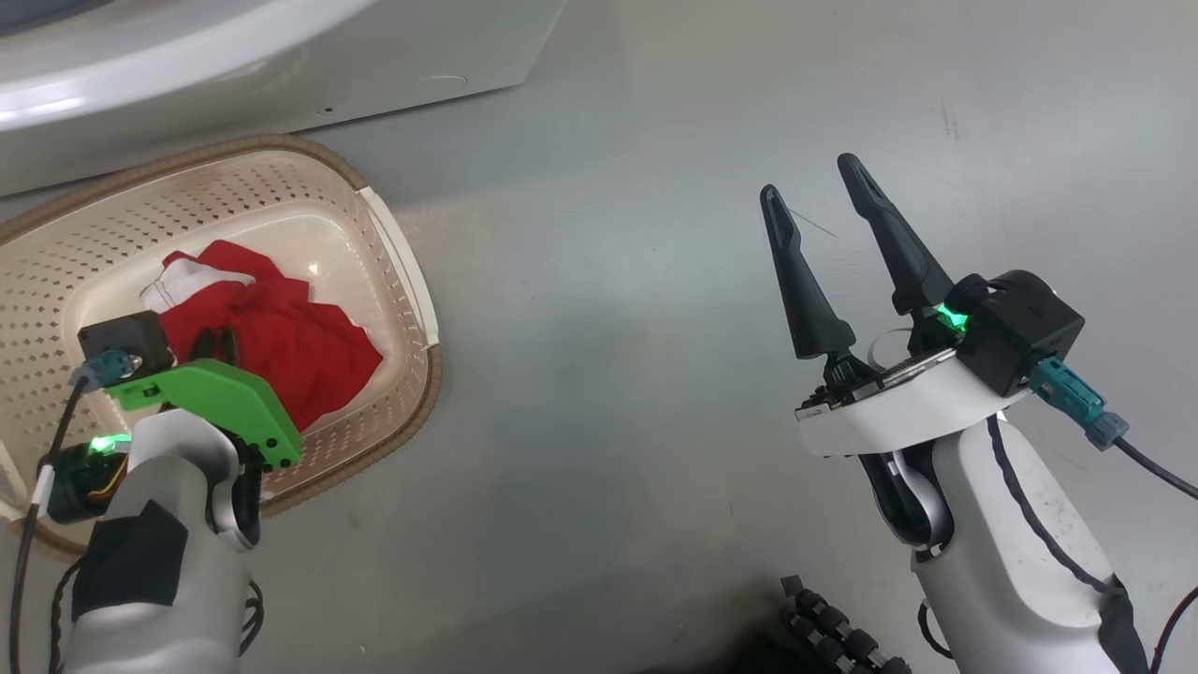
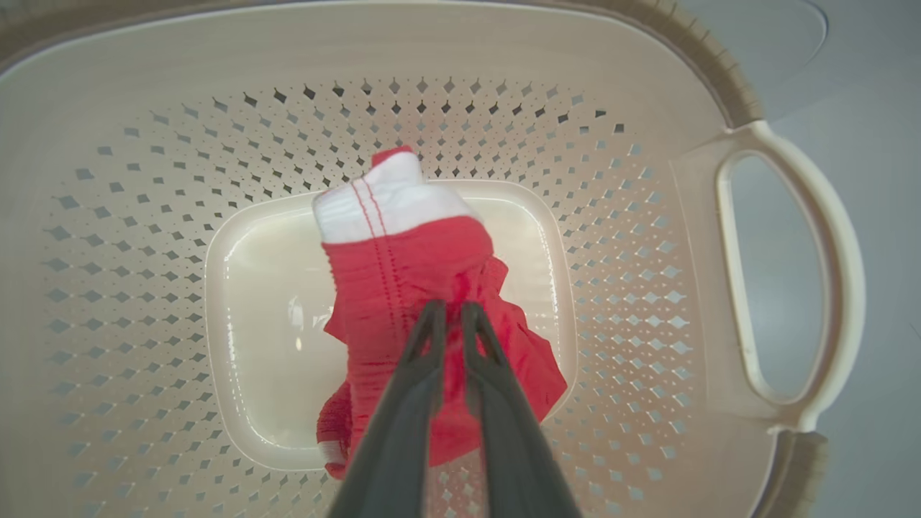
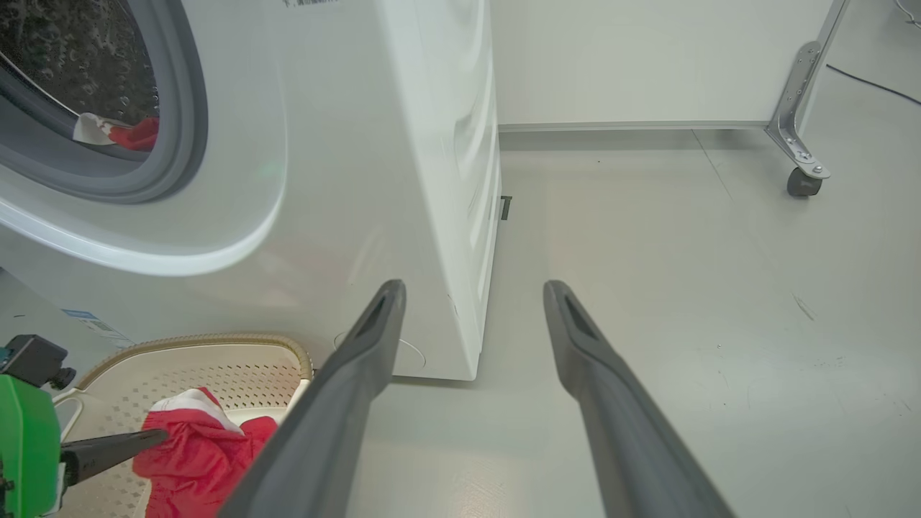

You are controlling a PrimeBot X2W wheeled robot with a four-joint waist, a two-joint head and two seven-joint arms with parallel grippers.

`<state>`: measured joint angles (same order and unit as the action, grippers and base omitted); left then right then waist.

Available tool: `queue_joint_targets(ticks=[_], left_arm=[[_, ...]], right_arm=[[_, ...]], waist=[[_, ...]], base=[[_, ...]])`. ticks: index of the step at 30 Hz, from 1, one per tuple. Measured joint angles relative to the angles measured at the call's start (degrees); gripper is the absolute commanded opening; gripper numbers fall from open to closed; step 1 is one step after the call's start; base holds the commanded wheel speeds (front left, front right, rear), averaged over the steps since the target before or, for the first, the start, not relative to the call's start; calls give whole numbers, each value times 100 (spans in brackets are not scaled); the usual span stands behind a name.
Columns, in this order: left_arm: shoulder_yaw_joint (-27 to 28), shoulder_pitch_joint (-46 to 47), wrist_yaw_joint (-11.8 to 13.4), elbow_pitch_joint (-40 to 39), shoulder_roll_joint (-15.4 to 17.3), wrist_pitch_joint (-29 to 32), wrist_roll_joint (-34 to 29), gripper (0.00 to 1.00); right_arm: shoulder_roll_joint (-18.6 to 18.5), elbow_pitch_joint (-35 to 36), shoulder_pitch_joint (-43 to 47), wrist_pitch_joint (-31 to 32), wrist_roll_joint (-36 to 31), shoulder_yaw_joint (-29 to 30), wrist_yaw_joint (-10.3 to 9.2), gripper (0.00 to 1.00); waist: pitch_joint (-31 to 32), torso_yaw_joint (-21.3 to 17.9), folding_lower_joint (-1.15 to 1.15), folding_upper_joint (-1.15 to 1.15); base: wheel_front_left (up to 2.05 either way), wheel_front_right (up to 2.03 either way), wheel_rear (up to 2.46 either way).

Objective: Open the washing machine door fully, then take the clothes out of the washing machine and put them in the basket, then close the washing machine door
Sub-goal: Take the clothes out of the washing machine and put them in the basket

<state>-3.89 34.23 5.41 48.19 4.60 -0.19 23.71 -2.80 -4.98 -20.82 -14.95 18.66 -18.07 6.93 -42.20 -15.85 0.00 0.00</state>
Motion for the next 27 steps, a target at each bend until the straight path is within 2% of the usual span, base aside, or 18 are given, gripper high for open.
queue_joint_targets(ticks=[9, 17, 27], left_arm=[[-151, 85, -85, 472, -37, -400, -79, 100], [-250, 67, -213, 643, -165, -989, -119, 100], [-448, -126, -445, 410, -236, -1425, -172, 100]], right_arm=[[-1, -167, -32, 0, 0, 11, 0, 100], [0, -349, -14, 0, -26, 69, 1, 100], [-13, -627, 311, 0, -170, 248, 2, 100]], waist=[[212, 52, 0, 0], [610, 167, 0, 0], [1239, 447, 0, 0]], base=[[0, 0, 0], [0, 0, 0], [0, 0, 0]])
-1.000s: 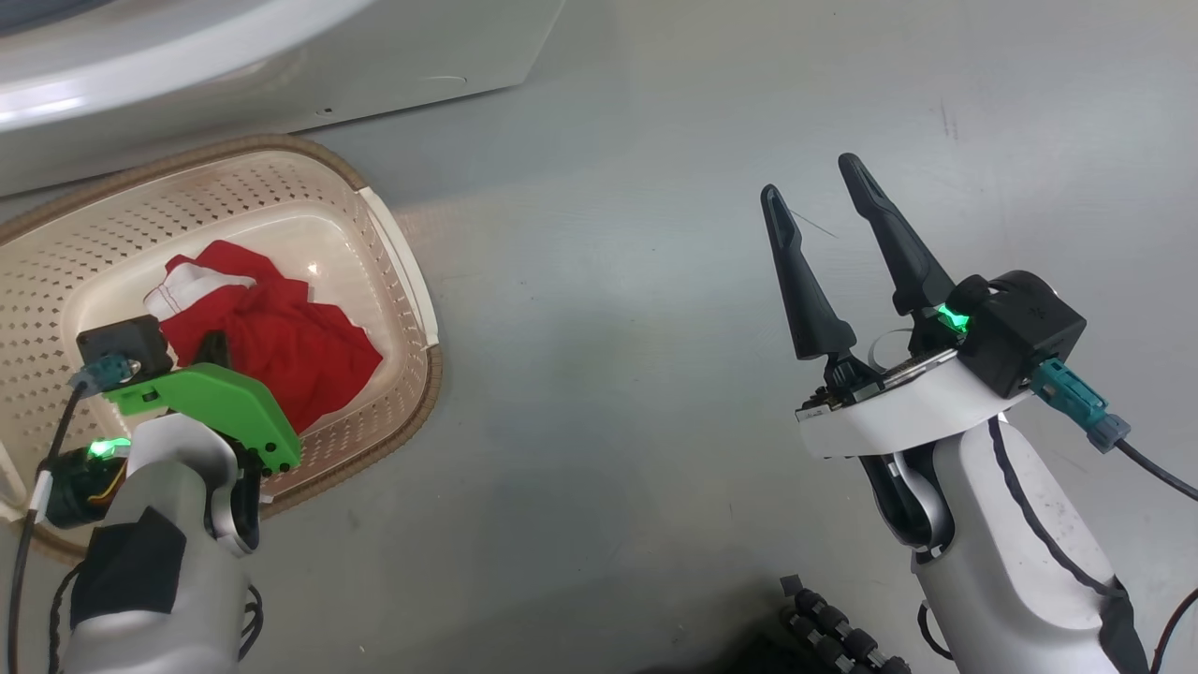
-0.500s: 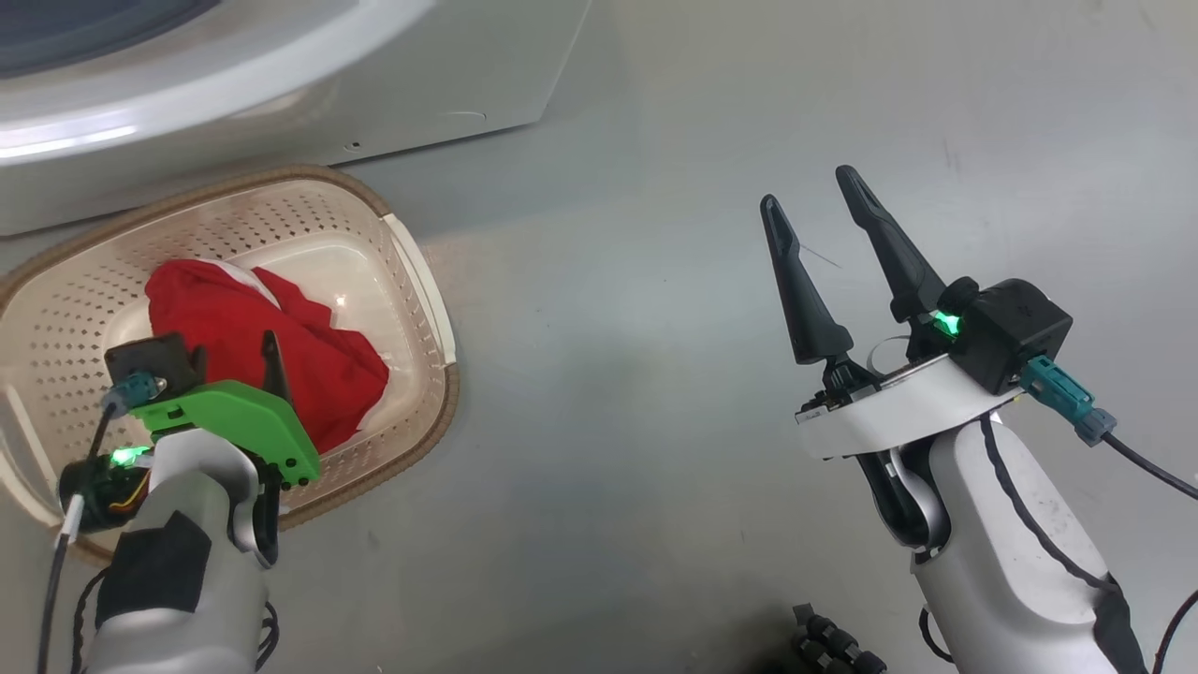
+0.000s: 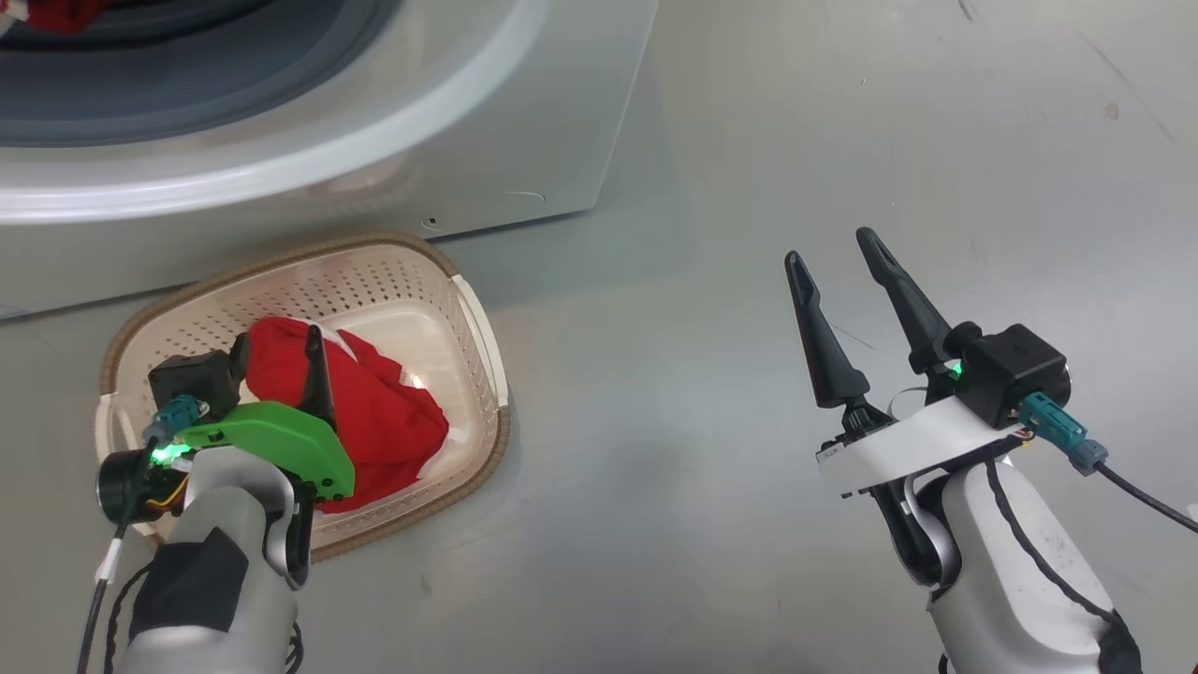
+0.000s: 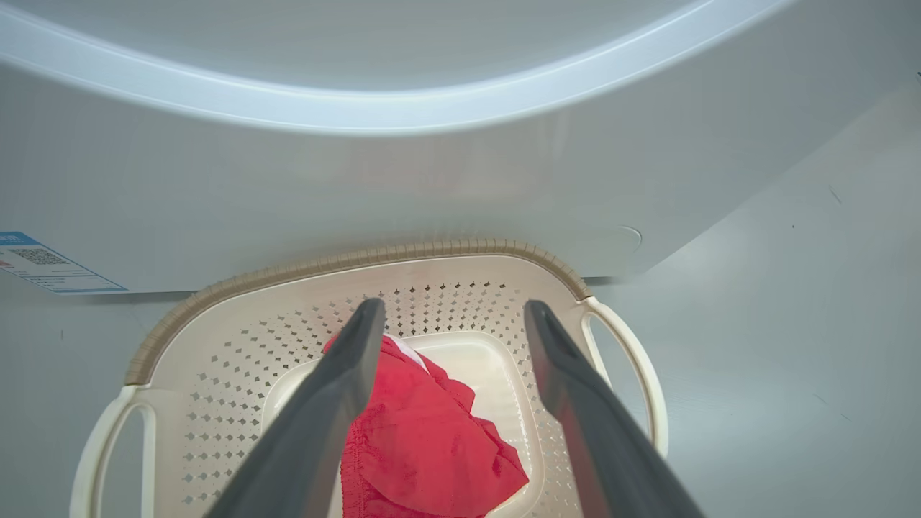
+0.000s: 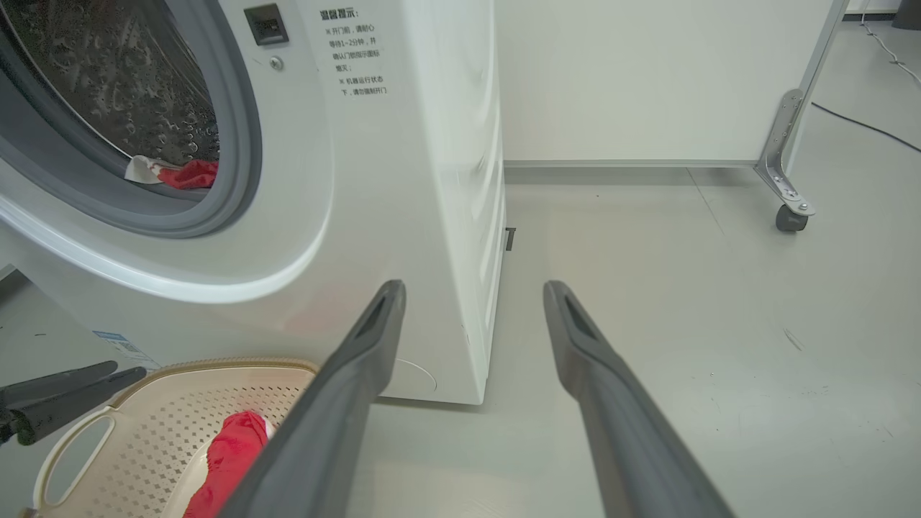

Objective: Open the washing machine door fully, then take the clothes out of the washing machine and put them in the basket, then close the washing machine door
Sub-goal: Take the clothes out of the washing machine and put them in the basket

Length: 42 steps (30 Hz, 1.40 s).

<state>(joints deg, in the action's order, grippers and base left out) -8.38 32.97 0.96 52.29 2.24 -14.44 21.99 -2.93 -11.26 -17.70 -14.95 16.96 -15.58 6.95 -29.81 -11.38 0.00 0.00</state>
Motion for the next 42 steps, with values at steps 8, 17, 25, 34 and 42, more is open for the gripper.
queue_joint_targets(ticks=[8, 17, 25, 34, 42], left_arm=[[-48, -238, -85, -798, -29, -25, -42, 100], [33, -765, -86, -2237, -34, -24, -318, 100], [-100, -1356, -77, -2781, -34, -25, -442, 100], [-259, -2241, -7, -3099, -31, -25, -452, 100], [-318, -2836, 87, -3415, -22, -25, -452, 100]], right_arm=[[-41, -143, 333, 0, -60, 122, 0, 100], [-53, -221, 707, 0, -135, 283, -3, 100], [-54, -241, 960, 0, -205, 386, -60, 100], [-48, -250, 1379, 0, -257, 425, -158, 100], [-31, -247, 1696, 0, -300, 389, -216, 100]], waist=[[574, 264, 0, 0], [1301, 575, 0, 0], [1785, 743, 0, 0], [2343, 893, 0, 0], [2721, 985, 0, 0]], base=[[0, 0, 0], [0, 0, 0], [0, 0, 0], [0, 0, 0], [0, 0, 0]])
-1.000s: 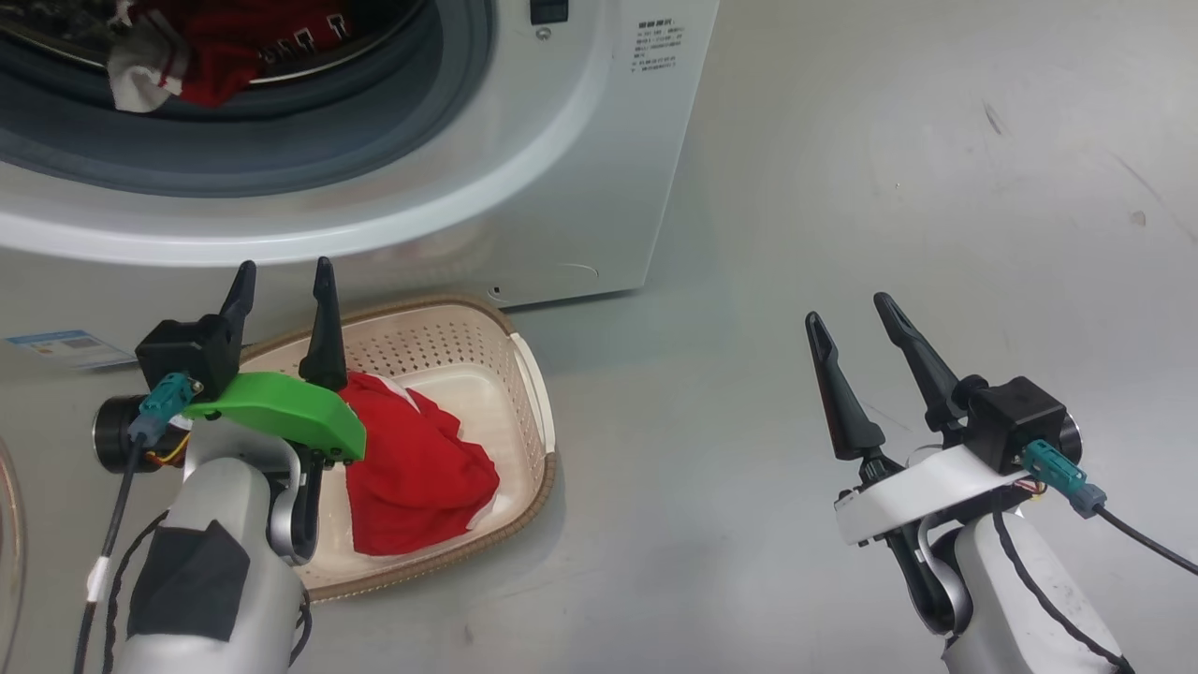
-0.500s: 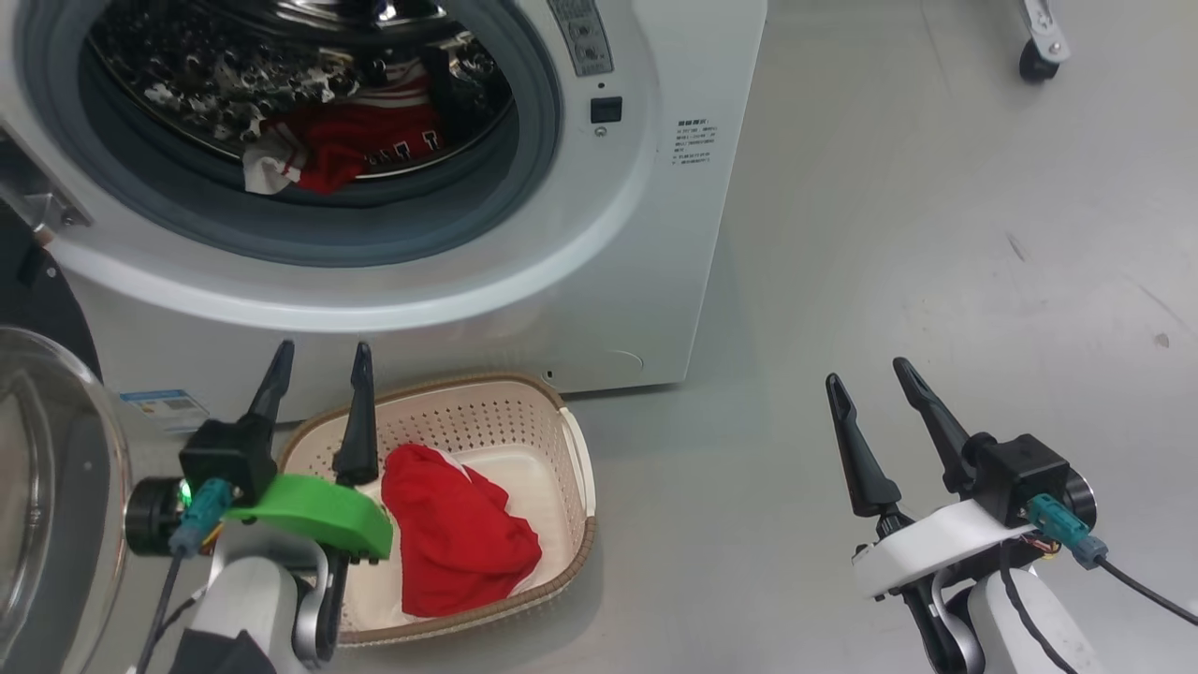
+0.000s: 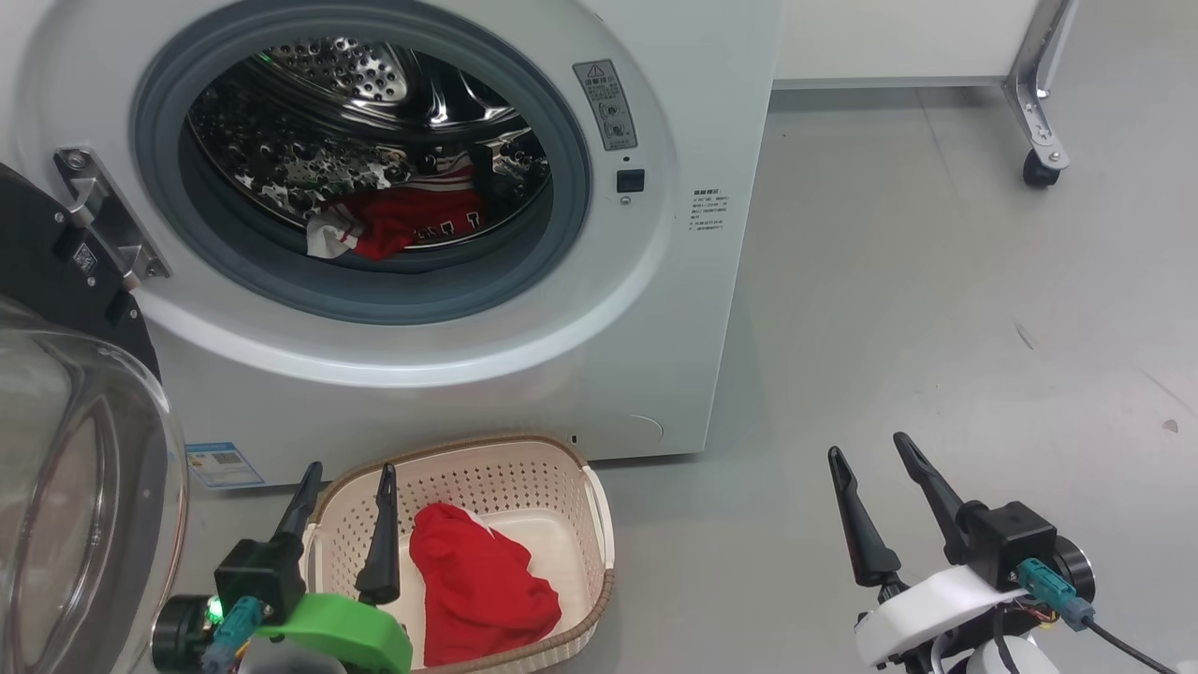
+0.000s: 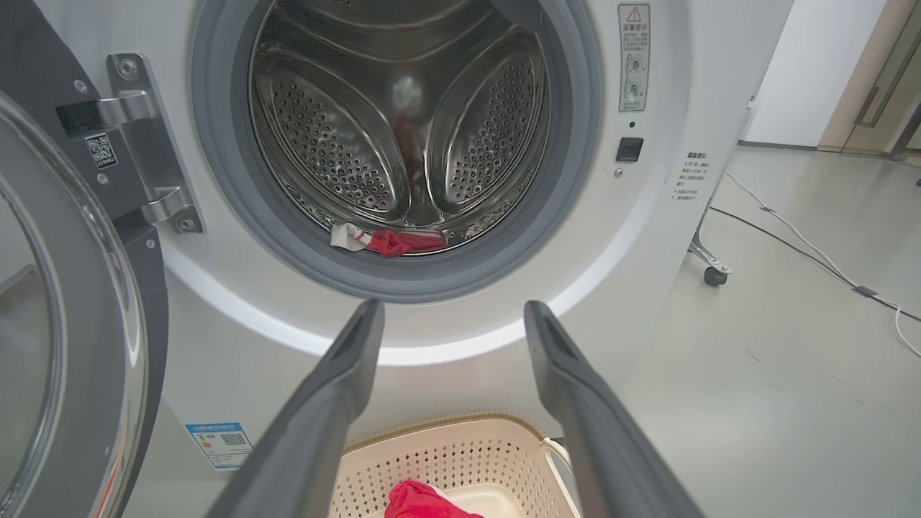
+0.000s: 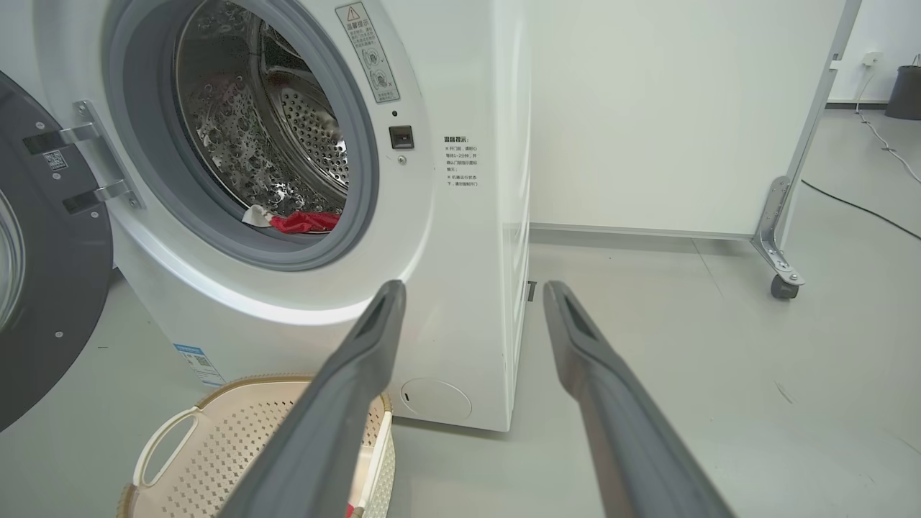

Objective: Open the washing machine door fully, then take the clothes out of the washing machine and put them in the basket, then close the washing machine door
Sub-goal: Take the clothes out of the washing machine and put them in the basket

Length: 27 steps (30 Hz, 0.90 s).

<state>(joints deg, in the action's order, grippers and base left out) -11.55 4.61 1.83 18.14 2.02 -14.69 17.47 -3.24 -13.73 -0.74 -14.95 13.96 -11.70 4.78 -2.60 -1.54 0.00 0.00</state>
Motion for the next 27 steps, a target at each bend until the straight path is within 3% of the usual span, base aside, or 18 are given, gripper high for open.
queue_joint_targets(ticks=[7, 27], left_arm=[[-37, -404, 89, -250, 11, 1, -1, 100], [-142, -852, 194, -958, 37, 211, -1, 100]], right_arm=[[12, 5, 199, 0, 0, -46, -85, 100], [40, 105, 277, 1, -36, -189, -99, 100]], waist=[[183, 5, 0, 0], [183, -37, 0, 0]], base=[[0, 0, 0], [0, 0, 0]])
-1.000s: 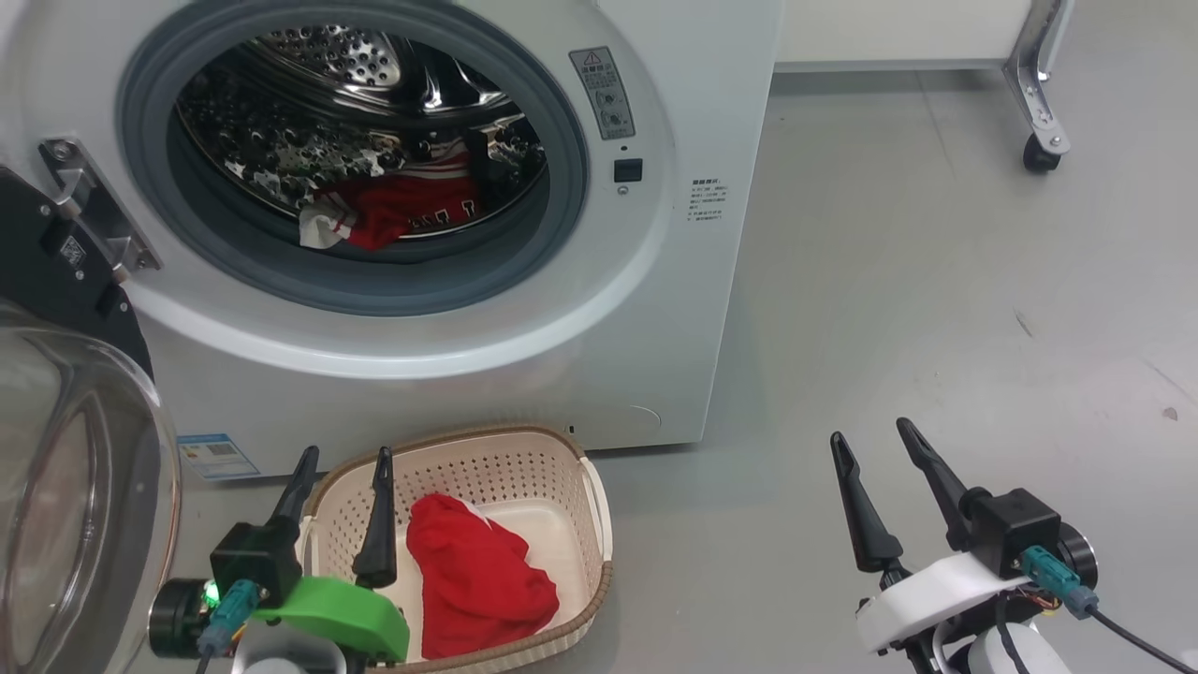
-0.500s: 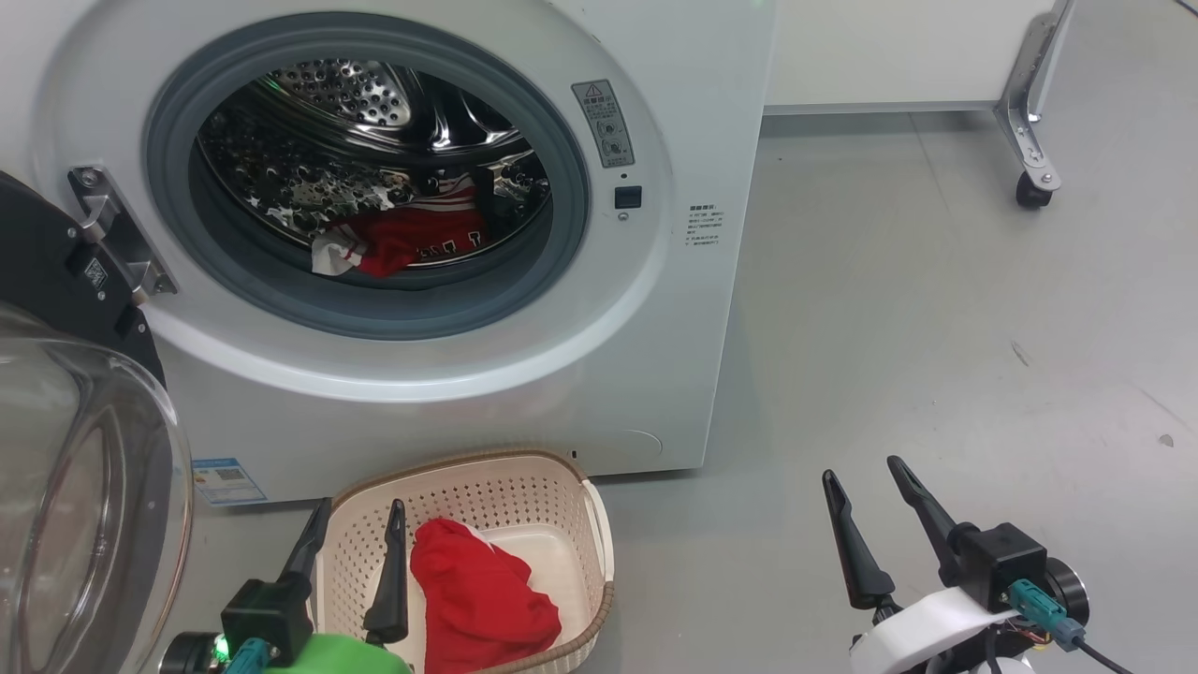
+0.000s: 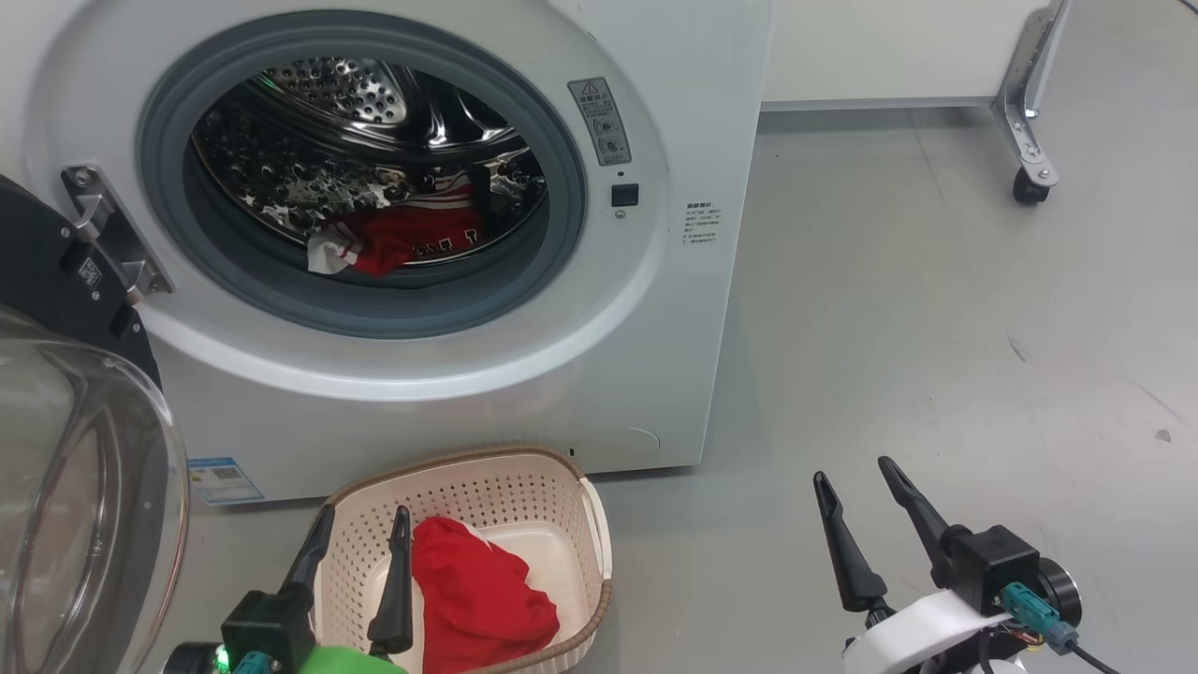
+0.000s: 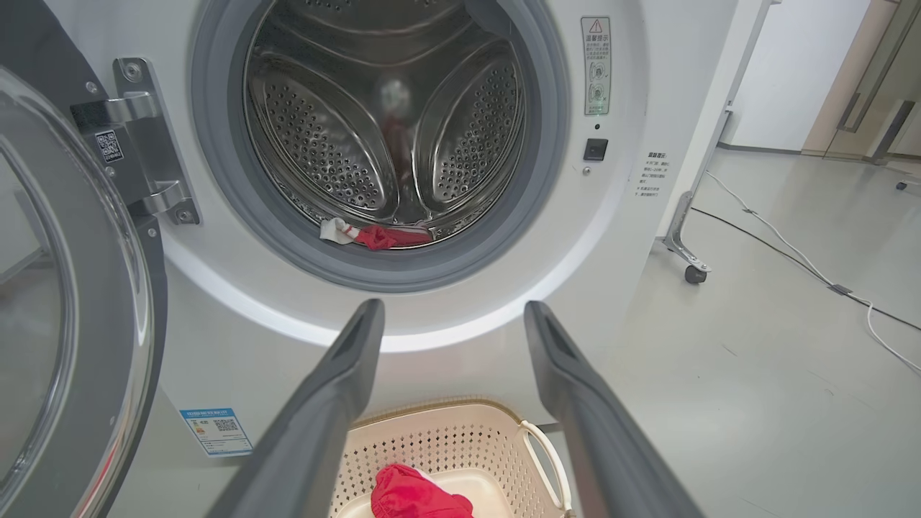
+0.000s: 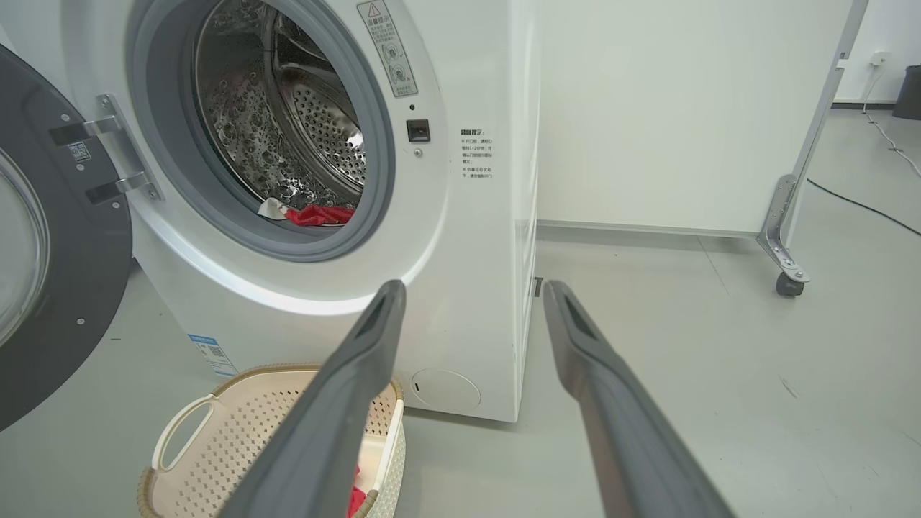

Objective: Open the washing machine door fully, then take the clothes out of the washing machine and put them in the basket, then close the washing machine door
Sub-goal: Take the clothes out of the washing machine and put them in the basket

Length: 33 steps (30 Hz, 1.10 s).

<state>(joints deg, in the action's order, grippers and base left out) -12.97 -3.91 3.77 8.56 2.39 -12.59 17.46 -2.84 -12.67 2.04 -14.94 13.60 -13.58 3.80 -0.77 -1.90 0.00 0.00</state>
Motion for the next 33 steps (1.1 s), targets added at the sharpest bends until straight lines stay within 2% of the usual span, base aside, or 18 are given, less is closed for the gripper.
queue_joint_targets(ticks=[11, 22, 29, 33], left_arm=[[-7, -137, 55, -346, 7, 143, 0, 100], [5, -107, 81, -523, 10, 274, 3, 100], [25, 372, 45, -328, 19, 453, 36, 100], [98, 755, -31, -158, 14, 564, 268, 100]], right_arm=[[2, 125, 28, 0, 0, -1, -41, 100], [2, 358, -62, 0, -1, -26, -38, 100], [2, 455, -288, 0, -14, -122, -5, 100], [1, 515, -460, -1, -14, -170, 25, 100]], waist=[[-152, 4, 0, 0], [-642, -34, 0, 0], [-1133, -91, 0, 0], [-1436, -153, 0, 0]], base=[[0, 0, 0], [0, 0, 0], [0, 0, 0], [0, 0, 0]])
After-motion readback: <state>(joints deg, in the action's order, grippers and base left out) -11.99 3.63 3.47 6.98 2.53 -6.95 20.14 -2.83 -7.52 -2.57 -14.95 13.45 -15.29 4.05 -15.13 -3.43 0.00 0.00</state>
